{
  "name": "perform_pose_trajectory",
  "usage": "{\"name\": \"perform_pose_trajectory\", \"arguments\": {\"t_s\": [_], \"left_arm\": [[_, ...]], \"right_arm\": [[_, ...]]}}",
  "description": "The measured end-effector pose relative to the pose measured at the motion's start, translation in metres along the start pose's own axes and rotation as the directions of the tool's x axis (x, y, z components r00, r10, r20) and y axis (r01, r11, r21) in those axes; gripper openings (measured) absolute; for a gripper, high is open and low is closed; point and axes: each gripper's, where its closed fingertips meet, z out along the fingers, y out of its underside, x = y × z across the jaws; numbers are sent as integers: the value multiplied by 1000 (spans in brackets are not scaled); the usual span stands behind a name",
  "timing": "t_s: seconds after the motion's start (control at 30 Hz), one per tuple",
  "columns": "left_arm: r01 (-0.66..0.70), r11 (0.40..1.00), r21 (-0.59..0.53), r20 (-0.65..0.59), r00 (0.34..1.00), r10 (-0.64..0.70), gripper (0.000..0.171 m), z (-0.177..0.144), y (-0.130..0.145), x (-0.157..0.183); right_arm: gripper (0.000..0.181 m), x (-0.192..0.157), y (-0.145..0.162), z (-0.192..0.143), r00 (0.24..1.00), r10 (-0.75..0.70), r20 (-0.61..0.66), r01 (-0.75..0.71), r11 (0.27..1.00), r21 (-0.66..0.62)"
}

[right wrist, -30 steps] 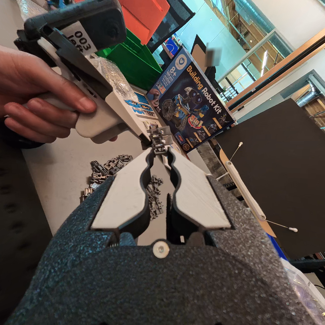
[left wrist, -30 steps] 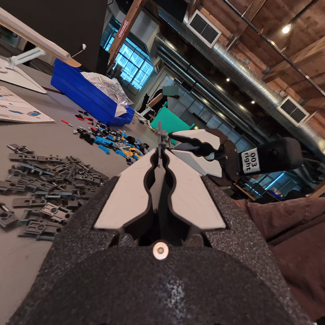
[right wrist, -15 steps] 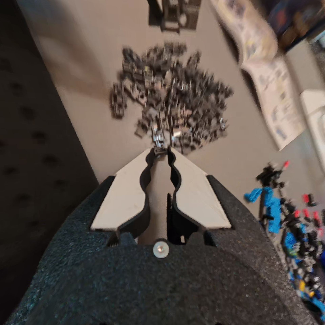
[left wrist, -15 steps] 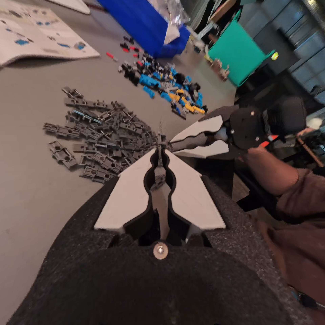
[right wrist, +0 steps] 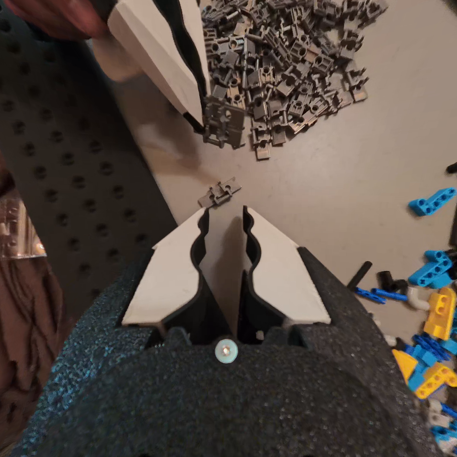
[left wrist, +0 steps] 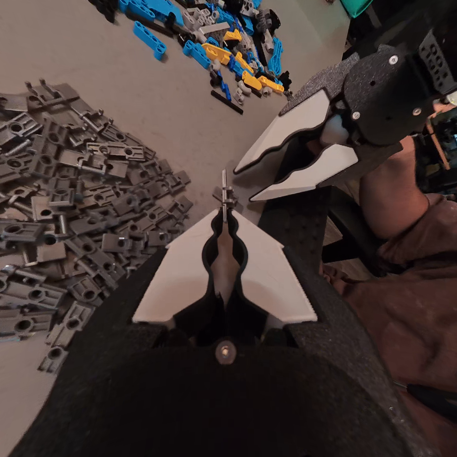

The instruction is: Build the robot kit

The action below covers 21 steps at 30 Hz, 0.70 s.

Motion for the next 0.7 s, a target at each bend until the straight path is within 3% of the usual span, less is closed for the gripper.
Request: {"name": "perform_pose_trajectory", "arguments": {"t_s": [0.1,0.23,0.33,0.37,0.43,0.53,0.63,0.7], "left_arm": [[44,999,-22,-63,997,-45,3,2,6,11],[78,996,-45,-67,995,-81,3,8,11,6],[66,998,-19,-21,998,-66,3,6,4,-3],[57,998,-8,0,998,-57,3,5,1,-7],[42,999,15,37,998,-43,3,4,-5,-12],[33,998,44,70,997,-36,3,5,-12,-17],[15,1000,25,90,996,-18,3,10,-10,-19],[-3,1000,6,102,995,3,3,13,-9,-19]], "right_arm": [[25,-1,-10,4,987,-159,-20,160,985,60],[20,-11,-10,17,967,-206,150,200,978,53],[16,-2,-13,20,974,-79,213,73,997,36],[16,5,-15,21,983,-6,182,2,1000,22],[15,30,-17,23,988,153,-2,-152,988,22],[16,23,-19,24,943,319,-98,-314,947,67],[39,18,-25,16,937,329,-113,-319,942,104],[34,19,-35,3,961,270,-66,-258,955,144]]}}
